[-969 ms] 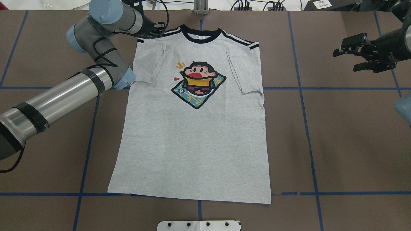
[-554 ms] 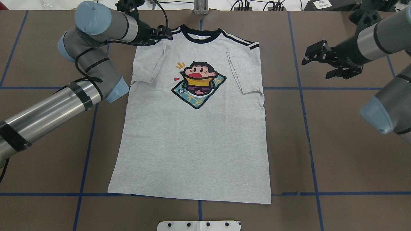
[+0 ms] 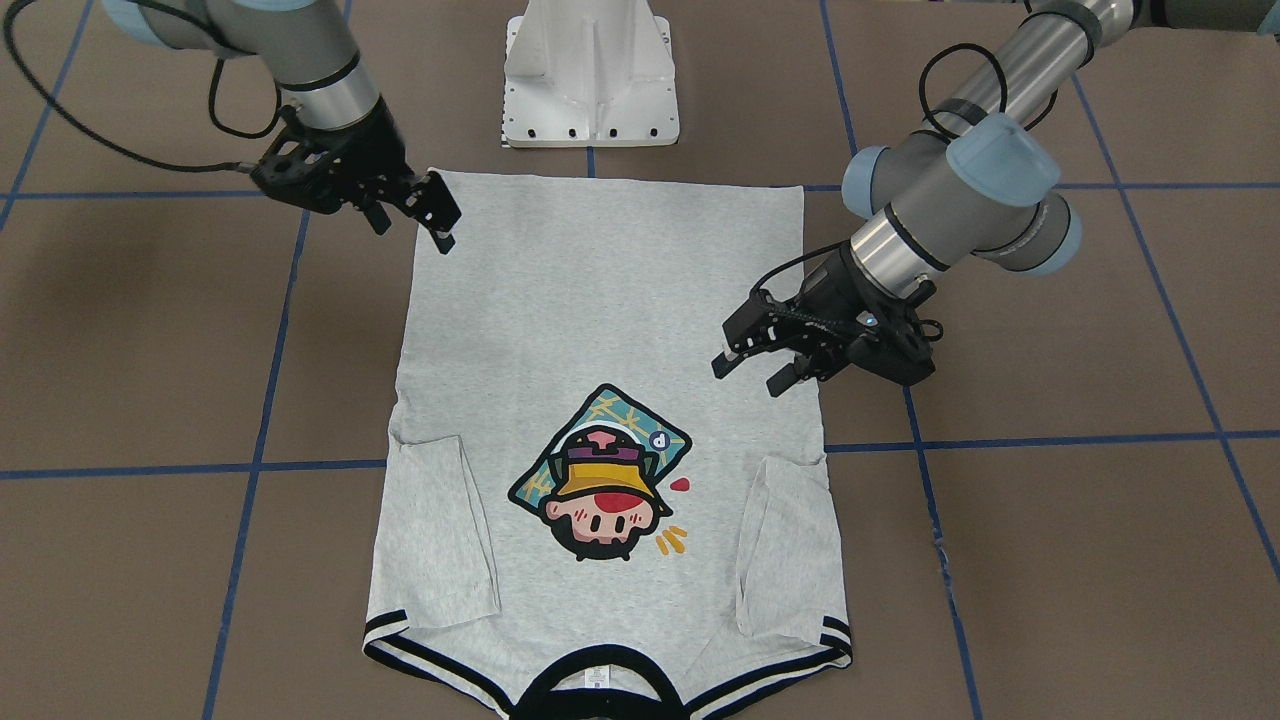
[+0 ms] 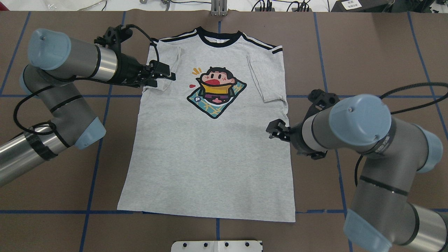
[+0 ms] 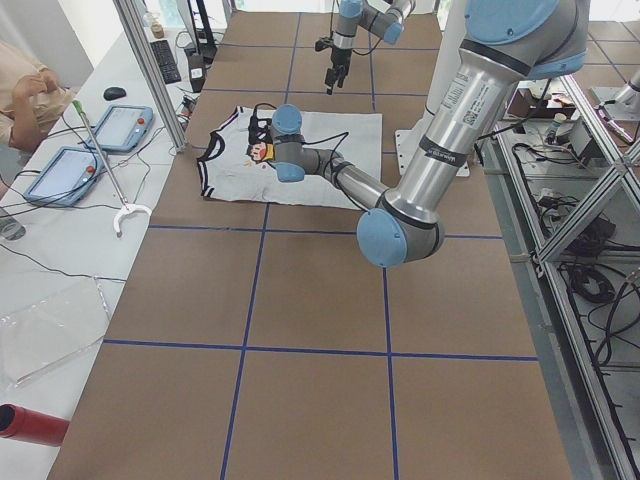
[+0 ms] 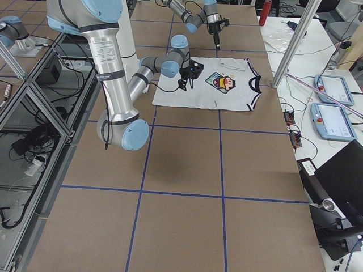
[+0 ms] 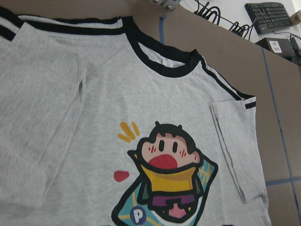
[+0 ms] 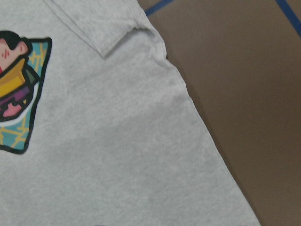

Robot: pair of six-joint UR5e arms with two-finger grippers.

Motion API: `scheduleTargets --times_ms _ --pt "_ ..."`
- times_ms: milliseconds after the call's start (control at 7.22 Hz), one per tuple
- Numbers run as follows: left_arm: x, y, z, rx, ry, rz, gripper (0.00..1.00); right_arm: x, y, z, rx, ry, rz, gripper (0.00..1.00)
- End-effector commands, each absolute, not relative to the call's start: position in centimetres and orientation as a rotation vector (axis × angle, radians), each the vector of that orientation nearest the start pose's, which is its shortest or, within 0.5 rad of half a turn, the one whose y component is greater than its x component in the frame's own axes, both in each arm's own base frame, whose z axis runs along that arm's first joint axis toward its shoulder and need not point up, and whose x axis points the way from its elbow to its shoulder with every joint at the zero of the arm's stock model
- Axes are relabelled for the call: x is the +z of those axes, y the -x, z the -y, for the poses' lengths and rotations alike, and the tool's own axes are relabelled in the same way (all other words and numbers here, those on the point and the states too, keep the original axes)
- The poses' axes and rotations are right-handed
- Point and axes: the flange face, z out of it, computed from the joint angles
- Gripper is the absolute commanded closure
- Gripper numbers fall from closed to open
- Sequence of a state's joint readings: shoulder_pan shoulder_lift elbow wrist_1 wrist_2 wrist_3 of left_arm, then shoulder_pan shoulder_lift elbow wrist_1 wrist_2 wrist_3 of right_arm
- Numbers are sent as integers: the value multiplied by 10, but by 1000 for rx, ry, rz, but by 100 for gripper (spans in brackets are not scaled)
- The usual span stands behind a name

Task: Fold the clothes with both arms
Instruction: 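Lower both grippers along the shirt sides toward the hem, then move the right gripper to the hem corner while the left gripper follows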

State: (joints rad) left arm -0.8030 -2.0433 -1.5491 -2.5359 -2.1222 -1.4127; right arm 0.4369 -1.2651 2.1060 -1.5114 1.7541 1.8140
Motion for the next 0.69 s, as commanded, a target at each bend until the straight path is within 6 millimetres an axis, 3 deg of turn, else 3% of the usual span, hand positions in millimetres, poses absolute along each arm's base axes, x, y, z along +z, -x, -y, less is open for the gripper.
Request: scheduleTargets --times_ms 0,138,415,554 --pt "292 -359 477 -136 -182 -1432 8 251 475 229 646 120 863 3" --pt "290 -357 473 -127 -176 -1439 5 271 493 192 713 85 819 4" --pt "291 -363 469 -123 -172 -1437 5 296 502 158 766 131 766 2" --pt "290 -364 468 -122 -171 -1439 5 305 501 157 764 133 750 2"
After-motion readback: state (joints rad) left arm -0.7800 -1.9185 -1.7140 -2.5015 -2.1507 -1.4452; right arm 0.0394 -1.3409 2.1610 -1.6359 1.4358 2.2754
